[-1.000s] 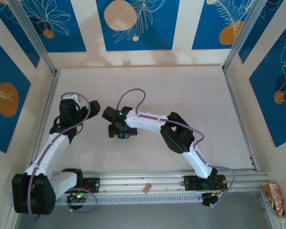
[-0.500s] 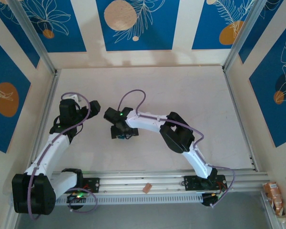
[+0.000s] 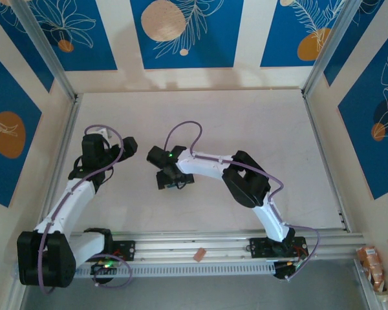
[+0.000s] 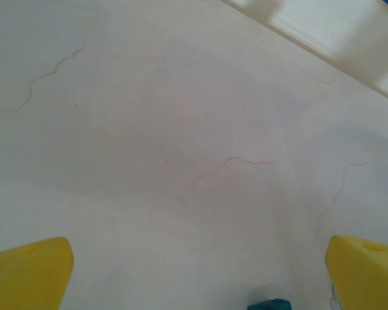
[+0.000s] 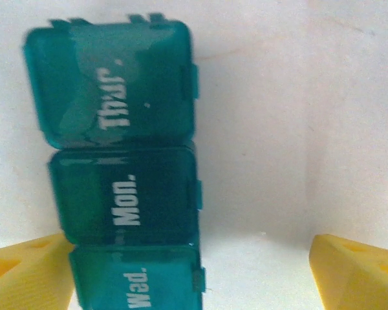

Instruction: Sort the pills into containers

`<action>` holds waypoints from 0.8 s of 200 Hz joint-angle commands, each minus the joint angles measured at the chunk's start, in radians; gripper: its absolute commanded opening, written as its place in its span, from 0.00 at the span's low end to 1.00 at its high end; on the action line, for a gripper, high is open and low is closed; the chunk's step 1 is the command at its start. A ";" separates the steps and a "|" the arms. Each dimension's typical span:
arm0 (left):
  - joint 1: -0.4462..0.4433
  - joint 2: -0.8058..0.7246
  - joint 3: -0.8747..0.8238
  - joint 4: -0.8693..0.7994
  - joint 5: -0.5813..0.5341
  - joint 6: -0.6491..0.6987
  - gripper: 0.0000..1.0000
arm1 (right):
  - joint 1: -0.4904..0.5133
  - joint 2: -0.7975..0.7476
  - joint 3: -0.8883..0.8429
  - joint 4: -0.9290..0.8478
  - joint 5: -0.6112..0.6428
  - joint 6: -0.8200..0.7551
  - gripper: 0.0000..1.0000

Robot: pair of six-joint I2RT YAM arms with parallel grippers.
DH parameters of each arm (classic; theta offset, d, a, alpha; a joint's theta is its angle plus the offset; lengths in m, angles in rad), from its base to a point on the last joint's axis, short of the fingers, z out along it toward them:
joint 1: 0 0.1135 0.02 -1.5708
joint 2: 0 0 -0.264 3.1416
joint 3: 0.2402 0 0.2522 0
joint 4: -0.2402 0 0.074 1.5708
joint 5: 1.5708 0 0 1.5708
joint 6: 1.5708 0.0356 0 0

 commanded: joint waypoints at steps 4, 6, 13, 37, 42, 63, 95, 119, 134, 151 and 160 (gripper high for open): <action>0.012 0.000 0.013 0.011 0.014 -0.006 1.00 | 0.007 -0.040 -0.003 0.049 -0.004 -0.085 0.88; 0.013 0.000 0.013 0.011 0.014 -0.006 1.00 | 0.008 -0.038 -0.002 0.050 -0.004 -0.087 0.88; 0.012 -0.001 0.014 0.009 0.014 -0.006 1.00 | 0.007 -0.035 0.003 0.051 -0.005 -0.092 0.86; 0.012 -0.002 0.018 0.003 0.014 -0.007 1.00 | 0.008 -0.021 0.012 0.053 -0.009 -0.105 0.79; 0.012 -0.002 0.018 0.002 0.014 -0.009 1.00 | 0.007 -0.019 0.011 0.057 -0.010 -0.106 0.77; 0.013 -0.006 0.019 -0.006 0.012 -0.007 1.00 | 0.010 -0.016 0.007 0.064 -0.018 -0.104 0.74; 0.012 -0.009 0.019 -0.012 0.011 -0.005 1.00 | 0.017 -0.016 0.000 0.065 -0.023 -0.097 0.74; 0.012 -0.008 0.018 -0.011 0.010 -0.010 1.00 | 0.029 -0.018 0.006 0.059 -0.040 -0.084 0.75; 0.012 -0.007 0.018 -0.009 0.012 -0.014 1.00 | 0.039 -0.020 0.009 0.055 -0.054 -0.069 0.76; 0.012 -0.007 0.019 -0.007 0.014 -0.017 1.00 | 0.052 -0.022 0.014 0.061 -0.076 -0.055 0.76; 0.012 -0.008 0.022 -0.008 0.013 -0.016 1.00 | 0.059 -0.022 0.016 0.074 -0.088 -0.055 0.76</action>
